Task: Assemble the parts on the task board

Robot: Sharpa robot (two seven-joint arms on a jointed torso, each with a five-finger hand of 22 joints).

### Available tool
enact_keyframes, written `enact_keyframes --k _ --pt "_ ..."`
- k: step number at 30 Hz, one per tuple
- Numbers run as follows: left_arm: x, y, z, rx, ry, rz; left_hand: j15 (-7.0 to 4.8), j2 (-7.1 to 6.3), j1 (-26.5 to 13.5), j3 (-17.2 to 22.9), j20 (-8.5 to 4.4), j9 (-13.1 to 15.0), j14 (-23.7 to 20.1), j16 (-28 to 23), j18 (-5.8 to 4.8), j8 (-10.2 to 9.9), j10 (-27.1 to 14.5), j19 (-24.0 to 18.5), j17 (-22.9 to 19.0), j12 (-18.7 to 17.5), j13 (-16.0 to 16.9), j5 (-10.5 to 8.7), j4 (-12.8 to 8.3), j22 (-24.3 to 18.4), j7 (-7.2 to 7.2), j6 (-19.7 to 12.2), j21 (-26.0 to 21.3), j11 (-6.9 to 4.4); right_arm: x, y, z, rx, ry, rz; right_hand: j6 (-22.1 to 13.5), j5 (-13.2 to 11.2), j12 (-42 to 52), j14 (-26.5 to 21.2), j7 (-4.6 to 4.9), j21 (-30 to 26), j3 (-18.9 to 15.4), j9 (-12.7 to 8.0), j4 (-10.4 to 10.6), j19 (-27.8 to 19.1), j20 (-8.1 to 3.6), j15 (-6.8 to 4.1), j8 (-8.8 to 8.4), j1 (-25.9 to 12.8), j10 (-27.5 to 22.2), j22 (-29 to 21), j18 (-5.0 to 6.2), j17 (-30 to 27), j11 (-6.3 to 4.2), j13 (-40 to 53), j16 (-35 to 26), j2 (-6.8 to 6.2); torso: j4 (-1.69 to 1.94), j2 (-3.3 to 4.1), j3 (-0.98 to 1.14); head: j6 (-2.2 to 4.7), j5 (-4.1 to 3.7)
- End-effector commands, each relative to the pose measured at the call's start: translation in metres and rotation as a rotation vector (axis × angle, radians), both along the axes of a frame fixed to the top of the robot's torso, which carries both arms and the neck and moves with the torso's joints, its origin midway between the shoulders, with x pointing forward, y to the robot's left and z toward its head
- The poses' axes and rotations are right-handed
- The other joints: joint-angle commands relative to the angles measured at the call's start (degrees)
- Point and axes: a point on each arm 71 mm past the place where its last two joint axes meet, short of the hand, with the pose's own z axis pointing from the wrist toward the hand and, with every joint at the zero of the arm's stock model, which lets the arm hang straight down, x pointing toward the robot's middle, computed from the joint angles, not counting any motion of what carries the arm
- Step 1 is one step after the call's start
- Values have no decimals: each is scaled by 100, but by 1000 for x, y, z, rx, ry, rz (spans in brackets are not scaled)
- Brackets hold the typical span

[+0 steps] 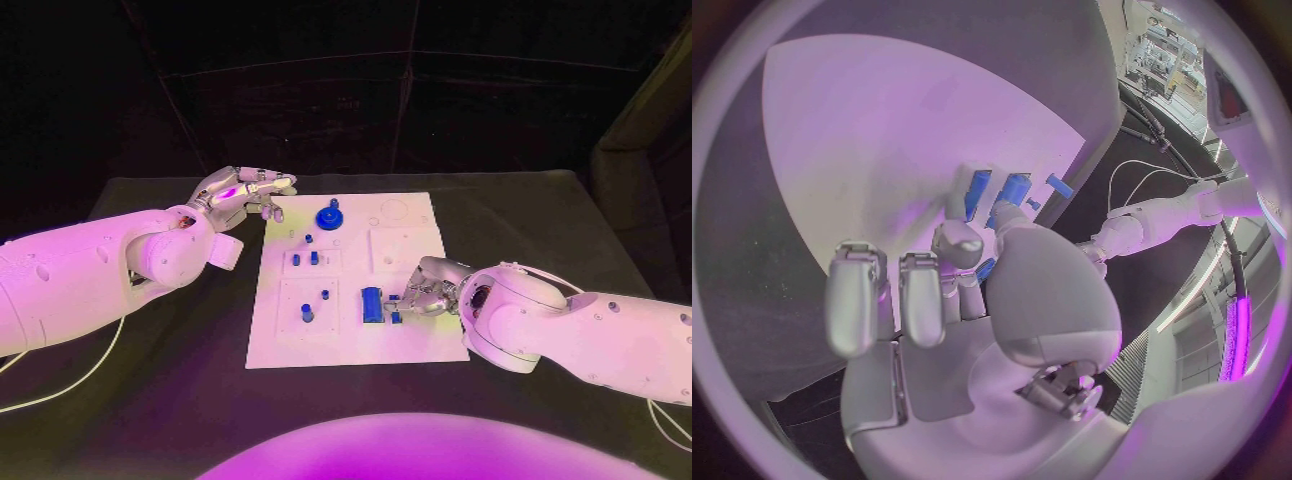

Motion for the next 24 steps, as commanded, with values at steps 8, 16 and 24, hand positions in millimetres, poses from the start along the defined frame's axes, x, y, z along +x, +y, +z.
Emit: enact_keyframes --k 8,16,24 --pt "0 -1 1 -4 -4 -12 27 1 21 -38 10 1 -30 35 77 34 -35 49 -9 39 -4 24 -11 -8 -17 -41 -33 -16 1 -1 3 22 -36 -12 -65 -736 -157 388 28 7 -416 29 7 140 -3 -20 -65 -297 -38 471 -67 392 34 -69 -86 -19 -2 -5 2 -8 -12" --pt "0 -1 1 -4 -4 -13 27 1 21 -38 10 1 -30 35 77 34 -35 49 -9 39 -4 24 -11 -8 -17 -41 -33 -16 0 -5 4 27 -39 -6 -52 -328 -123 397 23 27 -470 75 -112 154 0 -19 -74 153 -25 506 -73 410 30 -29 -76 213 -5 -9 4 14 -30" --pt "1 0 1 -3 -8 -8 28 2 21 -39 10 1 -30 36 77 35 -37 49 -10 40 -5 24 -11 -9 -16 -43 -34 -15 1 -20 8 277 -16 -34 -571 117 -1137 202 214 -465 -523 1 -439 -191 79 90 -359 887 -381 -191 81 -337 178 -604 -609 276 5 -22 11 71 -49"
